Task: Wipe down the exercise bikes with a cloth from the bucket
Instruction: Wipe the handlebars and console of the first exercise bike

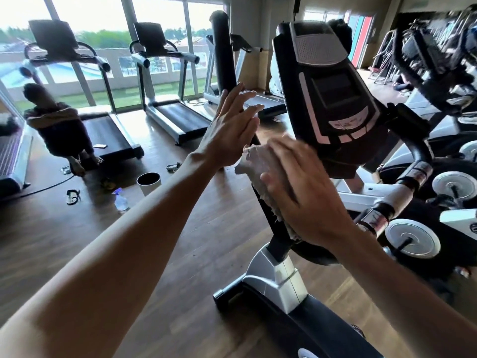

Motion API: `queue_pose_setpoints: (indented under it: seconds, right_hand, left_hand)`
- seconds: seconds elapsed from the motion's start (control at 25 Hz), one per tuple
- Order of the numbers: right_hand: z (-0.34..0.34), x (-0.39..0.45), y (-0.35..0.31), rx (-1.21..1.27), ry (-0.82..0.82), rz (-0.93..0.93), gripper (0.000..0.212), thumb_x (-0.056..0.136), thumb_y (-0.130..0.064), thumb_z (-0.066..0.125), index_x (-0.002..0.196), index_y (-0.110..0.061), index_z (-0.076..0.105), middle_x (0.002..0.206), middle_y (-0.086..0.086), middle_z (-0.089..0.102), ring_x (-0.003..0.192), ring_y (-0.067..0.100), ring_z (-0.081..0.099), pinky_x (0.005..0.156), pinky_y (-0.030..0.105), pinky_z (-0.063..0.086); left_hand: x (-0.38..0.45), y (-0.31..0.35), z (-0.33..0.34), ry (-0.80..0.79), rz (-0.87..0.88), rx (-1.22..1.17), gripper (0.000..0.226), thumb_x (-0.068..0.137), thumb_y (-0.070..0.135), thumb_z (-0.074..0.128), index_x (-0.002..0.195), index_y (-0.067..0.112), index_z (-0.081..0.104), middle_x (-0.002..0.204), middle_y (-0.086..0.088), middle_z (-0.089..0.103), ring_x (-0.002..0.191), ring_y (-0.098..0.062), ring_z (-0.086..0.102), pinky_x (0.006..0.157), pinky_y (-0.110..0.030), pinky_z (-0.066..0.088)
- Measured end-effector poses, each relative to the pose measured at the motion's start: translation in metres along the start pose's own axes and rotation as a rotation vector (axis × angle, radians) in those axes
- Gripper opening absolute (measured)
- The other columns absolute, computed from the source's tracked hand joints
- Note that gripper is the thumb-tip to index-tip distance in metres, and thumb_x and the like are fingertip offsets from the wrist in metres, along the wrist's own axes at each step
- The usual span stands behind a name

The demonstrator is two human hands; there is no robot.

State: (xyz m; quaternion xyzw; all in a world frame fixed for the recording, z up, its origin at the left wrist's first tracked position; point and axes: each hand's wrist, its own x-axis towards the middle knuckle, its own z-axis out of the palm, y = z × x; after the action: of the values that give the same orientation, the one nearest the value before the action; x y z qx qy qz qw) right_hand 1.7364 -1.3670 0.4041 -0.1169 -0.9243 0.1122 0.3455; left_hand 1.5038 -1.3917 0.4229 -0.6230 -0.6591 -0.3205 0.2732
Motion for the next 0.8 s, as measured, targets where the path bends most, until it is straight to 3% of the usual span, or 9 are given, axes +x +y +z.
queue_pose_setpoints:
  seconds: [0.12, 0.24, 0.36, 0.56, 0.68, 0.8]
  right_hand:
    - [0.01, 0.012, -0.009, -0.03, -0.009, 0.084, 0.059, 0.101, -0.043, 0.036, 0.149, -0.009, 0.044, 0.151, 0.006, 0.047, 0.145, 0.019, 0.032, 0.119, 0.043, 0.031]
    - [0.008, -0.005, -0.012, -0.002, 0.011, -0.097, 0.051, 0.104, -0.032, 0.042, 0.148, -0.006, 0.044, 0.152, 0.009, 0.046, 0.146, 0.021, 0.033, 0.121, 0.043, 0.031]
    - [-0.003, -0.04, -0.001, -0.009, -0.044, -0.227, 0.055, 0.105, -0.032, 0.038, 0.155, -0.007, 0.034, 0.161, 0.007, 0.033, 0.153, 0.018, 0.022, 0.124, 0.044, 0.024]
    - [0.007, -0.006, -0.011, -0.066, -0.074, 0.035, 0.063, 0.105, -0.042, 0.024, 0.16, -0.012, 0.018, 0.169, 0.002, 0.016, 0.156, 0.012, 0.0, 0.128, 0.041, 0.008]
    - [0.003, -0.037, -0.008, -0.076, -0.096, -0.029, 0.063, 0.107, -0.038, 0.027, 0.162, -0.013, 0.011, 0.17, 0.001, 0.009, 0.157, 0.012, -0.002, 0.128, 0.039, 0.007]
    - [-0.014, -0.061, -0.002, -0.103, -0.165, -0.062, 0.069, 0.105, -0.048, 0.027, 0.162, -0.018, 0.004, 0.17, -0.006, -0.001, 0.156, 0.009, -0.006, 0.128, 0.041, 0.004]
  left_hand:
    - [0.003, -0.003, 0.005, 0.005, -0.013, 0.015, 0.042, 0.104, 0.026, 0.038, 0.127, 0.006, 0.068, 0.146, -0.018, 0.051, 0.147, -0.041, 0.031, 0.118, -0.064, 0.023]
    - [0.003, -0.006, 0.0, 0.003, 0.01, 0.007, 0.041, 0.105, 0.027, 0.037, 0.127, 0.008, 0.067, 0.146, -0.017, 0.051, 0.148, -0.04, 0.031, 0.118, -0.063, 0.024]
    - [0.0, 0.001, -0.002, -0.024, -0.015, 0.004, 0.041, 0.104, 0.027, 0.037, 0.128, 0.008, 0.065, 0.147, -0.015, 0.051, 0.15, -0.037, 0.027, 0.121, -0.06, 0.02]
    - [0.002, -0.004, -0.001, -0.038, 0.015, 0.051, 0.04, 0.106, 0.025, 0.036, 0.127, 0.007, 0.065, 0.144, -0.019, 0.052, 0.147, -0.042, 0.032, 0.116, -0.064, 0.026]
    - [0.0, 0.001, -0.007, -0.082, -0.032, 0.046, 0.044, 0.106, 0.03, 0.032, 0.13, 0.01, 0.063, 0.149, -0.016, 0.047, 0.151, -0.036, 0.025, 0.121, -0.06, 0.022]
    - [0.0, 0.01, -0.011, -0.111, -0.067, 0.032, 0.046, 0.104, 0.032, 0.031, 0.132, 0.011, 0.062, 0.153, -0.014, 0.044, 0.153, -0.034, 0.02, 0.123, -0.059, 0.018]
